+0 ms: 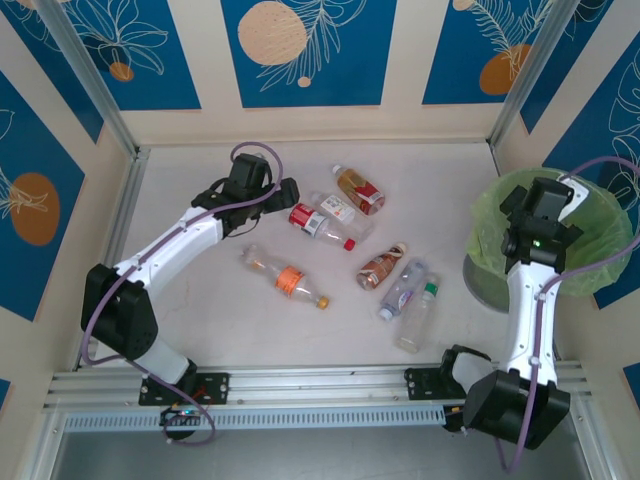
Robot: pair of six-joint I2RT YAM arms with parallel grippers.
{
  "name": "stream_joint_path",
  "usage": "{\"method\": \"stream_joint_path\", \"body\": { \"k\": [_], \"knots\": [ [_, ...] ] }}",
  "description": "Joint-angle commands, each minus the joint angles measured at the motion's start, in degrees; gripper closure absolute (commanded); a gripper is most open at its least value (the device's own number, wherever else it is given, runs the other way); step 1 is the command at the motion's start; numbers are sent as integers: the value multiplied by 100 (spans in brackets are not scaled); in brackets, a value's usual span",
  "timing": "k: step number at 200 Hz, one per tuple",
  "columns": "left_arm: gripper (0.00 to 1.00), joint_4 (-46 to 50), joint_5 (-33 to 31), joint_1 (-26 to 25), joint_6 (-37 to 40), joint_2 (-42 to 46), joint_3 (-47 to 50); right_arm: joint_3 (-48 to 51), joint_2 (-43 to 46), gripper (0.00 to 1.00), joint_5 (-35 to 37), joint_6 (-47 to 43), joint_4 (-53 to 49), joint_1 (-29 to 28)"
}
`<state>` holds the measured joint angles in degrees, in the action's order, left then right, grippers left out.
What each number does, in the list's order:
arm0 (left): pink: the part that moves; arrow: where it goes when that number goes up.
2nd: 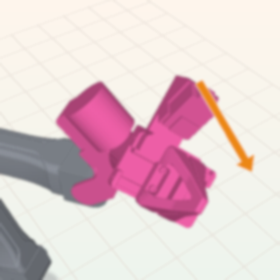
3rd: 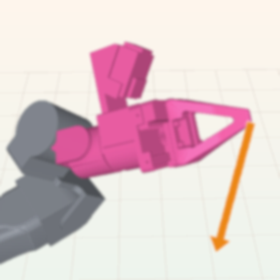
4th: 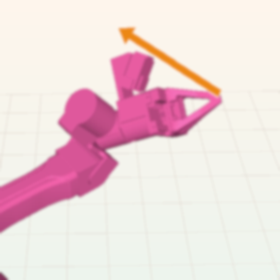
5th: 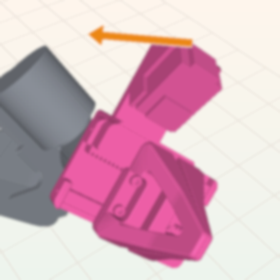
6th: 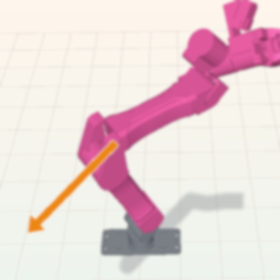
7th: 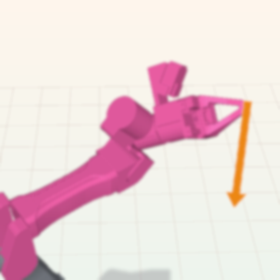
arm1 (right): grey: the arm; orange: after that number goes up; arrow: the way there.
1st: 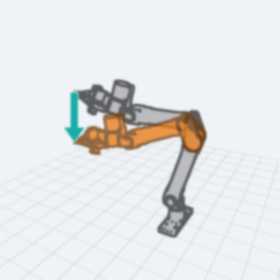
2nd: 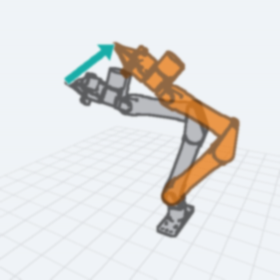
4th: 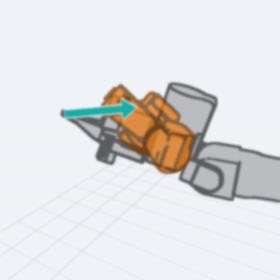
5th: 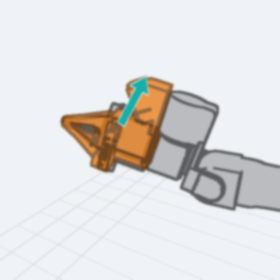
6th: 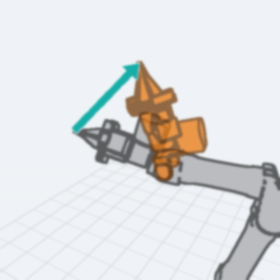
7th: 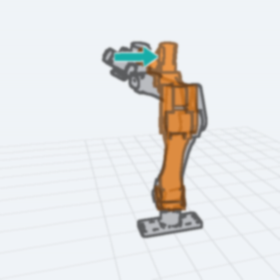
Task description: Put the plastic bottles in the bin
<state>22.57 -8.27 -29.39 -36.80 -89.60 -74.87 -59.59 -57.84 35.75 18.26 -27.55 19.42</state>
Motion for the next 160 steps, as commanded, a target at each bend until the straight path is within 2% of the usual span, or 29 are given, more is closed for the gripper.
{"method": "stream_joint_path", "body": {
  "k": [1,45,74,92,113,128,145,160],
  "knots": [
    [0,111,-254,20,-238,178,239,-202,257,1,25,77,-54,-427],
    [0,576,-391,55,-493,444,498,-323,539,1,404,126,86,-1444],
    [0,686,-385,67,-699,680,708,-303,735,1,219,124,398,-2047],
    [0,777,-478,65,-930,817,856,-152,921,0,-698,-19,812,-2226],
    [0,414,-417,59,-1479,1130,1376,79,1066,1,-2464,-164,1335,-2241],
    [0,361,-418,56,-1939,1259,1638,123,1032,0,-3327,-127,1427,-2254],
    [0,602,-471,56,-2362,1288,1693,162,953,0,-3789,-56,1426,-2317],
    [0,620,-316,46,-2663,1318,1809,282,945,0,-3715,120,1500,-2439]
  ]
}}
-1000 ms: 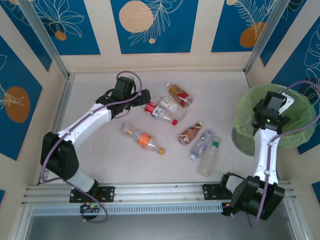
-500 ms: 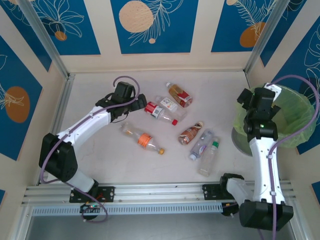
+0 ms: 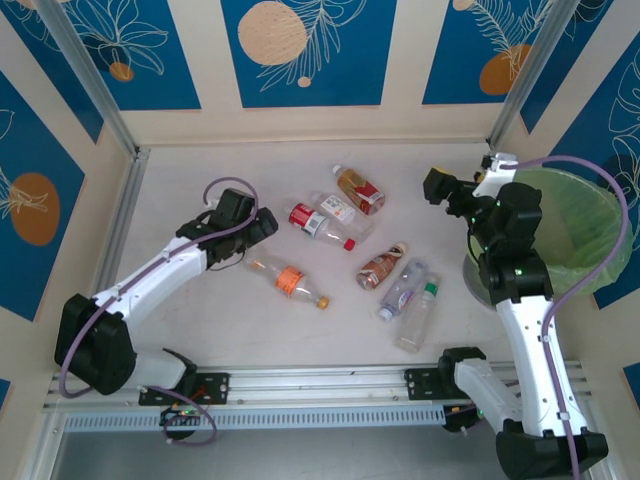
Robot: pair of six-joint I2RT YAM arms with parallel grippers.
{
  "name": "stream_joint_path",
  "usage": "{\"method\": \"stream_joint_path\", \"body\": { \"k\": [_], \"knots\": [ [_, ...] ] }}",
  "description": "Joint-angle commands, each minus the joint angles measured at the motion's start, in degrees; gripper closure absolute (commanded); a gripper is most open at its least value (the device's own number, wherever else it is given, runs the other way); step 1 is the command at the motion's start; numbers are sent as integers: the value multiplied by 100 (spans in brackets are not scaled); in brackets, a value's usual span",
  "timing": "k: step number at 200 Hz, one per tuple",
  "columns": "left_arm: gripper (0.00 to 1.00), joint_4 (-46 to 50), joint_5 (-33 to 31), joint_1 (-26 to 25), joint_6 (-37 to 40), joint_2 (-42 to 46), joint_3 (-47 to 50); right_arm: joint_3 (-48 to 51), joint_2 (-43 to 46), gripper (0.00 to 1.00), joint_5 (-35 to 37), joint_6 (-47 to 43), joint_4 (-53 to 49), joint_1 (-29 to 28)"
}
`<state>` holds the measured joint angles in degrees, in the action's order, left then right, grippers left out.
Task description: Put the plastic bottles in the bin
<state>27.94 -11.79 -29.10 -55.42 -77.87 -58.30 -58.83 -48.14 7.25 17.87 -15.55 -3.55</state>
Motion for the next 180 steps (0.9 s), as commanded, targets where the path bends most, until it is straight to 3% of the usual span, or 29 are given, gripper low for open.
{"method": "stream_joint_path", "body": {
  "k": [1,43,65,112,180],
  "knots": [
    [0,72,54,23,-820,146,166,218,-23,0,-856,179,304,-144],
    [0,45,314,-43,-1898,104,643,367,88,0,-721,650,5,-359],
    [0,-457,378,-42,-2227,54,992,491,197,0,-546,641,-55,-436],
    [0,-789,608,-41,-2439,-425,1006,486,241,0,-534,780,-185,-558],
    [0,-969,310,-43,-2848,-1045,926,400,193,0,-286,666,-381,-760]
  ]
}}
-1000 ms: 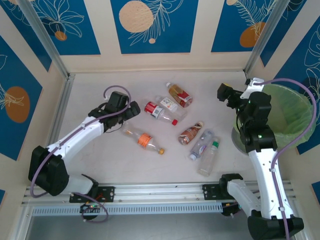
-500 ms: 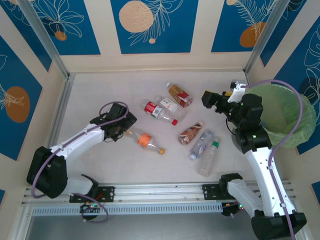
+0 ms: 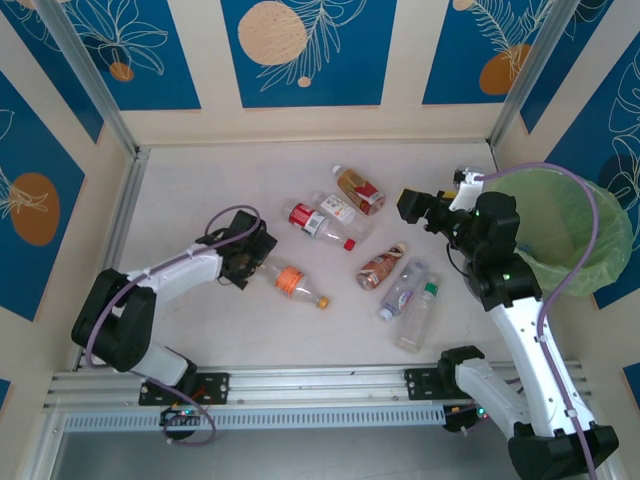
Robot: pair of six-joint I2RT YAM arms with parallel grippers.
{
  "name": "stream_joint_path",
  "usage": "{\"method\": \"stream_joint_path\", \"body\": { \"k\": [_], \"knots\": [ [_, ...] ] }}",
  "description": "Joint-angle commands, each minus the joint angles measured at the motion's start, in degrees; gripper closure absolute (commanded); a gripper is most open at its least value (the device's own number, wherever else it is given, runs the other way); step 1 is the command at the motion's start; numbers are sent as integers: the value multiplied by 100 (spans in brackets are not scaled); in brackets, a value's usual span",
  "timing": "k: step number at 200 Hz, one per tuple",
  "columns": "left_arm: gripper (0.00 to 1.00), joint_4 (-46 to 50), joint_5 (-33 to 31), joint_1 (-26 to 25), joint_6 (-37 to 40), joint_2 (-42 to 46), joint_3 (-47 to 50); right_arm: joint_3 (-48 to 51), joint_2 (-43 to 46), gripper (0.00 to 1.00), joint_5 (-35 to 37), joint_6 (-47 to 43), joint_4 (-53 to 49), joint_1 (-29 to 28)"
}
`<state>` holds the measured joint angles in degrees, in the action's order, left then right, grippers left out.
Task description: Put the plastic bottles in the bin
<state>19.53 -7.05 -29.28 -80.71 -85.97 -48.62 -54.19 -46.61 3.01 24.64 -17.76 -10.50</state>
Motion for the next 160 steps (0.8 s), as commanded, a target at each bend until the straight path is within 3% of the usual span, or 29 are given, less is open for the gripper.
{"method": "stream_joint_path", "body": {
  "k": [1,51,117,160],
  "knots": [
    [0,-135,-165,-30,-330,-248,-42,-64,35,0,143,-12,-164,-70],
    [10,-479,-343,-59,-146,-585,46,-205,-83,0,339,-139,-375,-204],
    [32,-658,-7,-47,1200,-996,-275,-263,-330,0,391,-149,-410,-439],
    [37,-589,-178,-51,1932,-808,-456,-51,-386,1,428,178,-526,-844]
  ]
}}
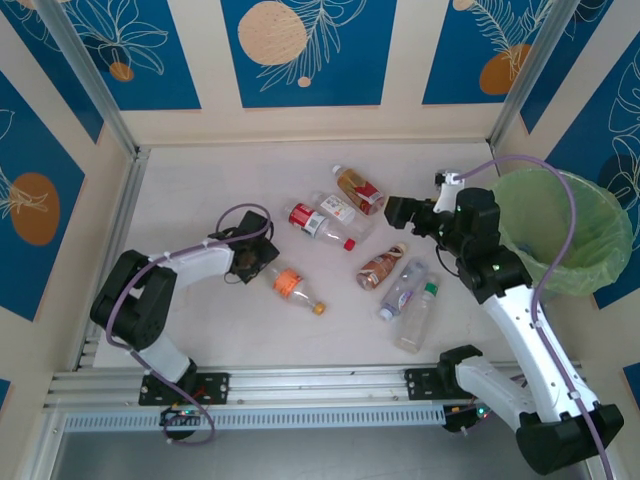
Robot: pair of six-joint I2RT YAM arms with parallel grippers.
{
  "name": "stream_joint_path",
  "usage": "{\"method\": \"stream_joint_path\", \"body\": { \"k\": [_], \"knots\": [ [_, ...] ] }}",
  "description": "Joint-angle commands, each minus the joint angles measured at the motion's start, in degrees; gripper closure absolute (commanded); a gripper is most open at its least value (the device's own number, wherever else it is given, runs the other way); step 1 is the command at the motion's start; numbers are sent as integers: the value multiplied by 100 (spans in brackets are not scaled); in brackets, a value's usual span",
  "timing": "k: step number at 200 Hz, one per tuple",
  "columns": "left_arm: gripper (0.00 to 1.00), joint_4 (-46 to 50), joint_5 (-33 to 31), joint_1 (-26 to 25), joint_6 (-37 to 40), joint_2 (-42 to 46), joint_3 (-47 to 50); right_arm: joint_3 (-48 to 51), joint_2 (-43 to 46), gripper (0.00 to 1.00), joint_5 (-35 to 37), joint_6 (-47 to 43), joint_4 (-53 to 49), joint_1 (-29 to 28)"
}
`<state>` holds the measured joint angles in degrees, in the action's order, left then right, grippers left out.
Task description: Put the plastic bottles in the bin
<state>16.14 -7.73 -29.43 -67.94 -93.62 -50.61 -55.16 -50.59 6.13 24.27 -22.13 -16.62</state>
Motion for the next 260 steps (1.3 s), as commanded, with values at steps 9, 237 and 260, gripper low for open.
{"method": "stream_joint_path", "body": {
  "k": [9,237,260],
  "knots": [
    [39,-249,-91,-36,803,-23,-315,95,4,1,138,330,-107,-345],
    [51,-1883,2415,-30,2028,1086,-43,875,-2955,0,-1957,1845,2911,-2617],
    [51,-2006,2586,-29,2071,975,-144,652,-3337,1,-1934,1835,2980,-2738]
  ]
}}
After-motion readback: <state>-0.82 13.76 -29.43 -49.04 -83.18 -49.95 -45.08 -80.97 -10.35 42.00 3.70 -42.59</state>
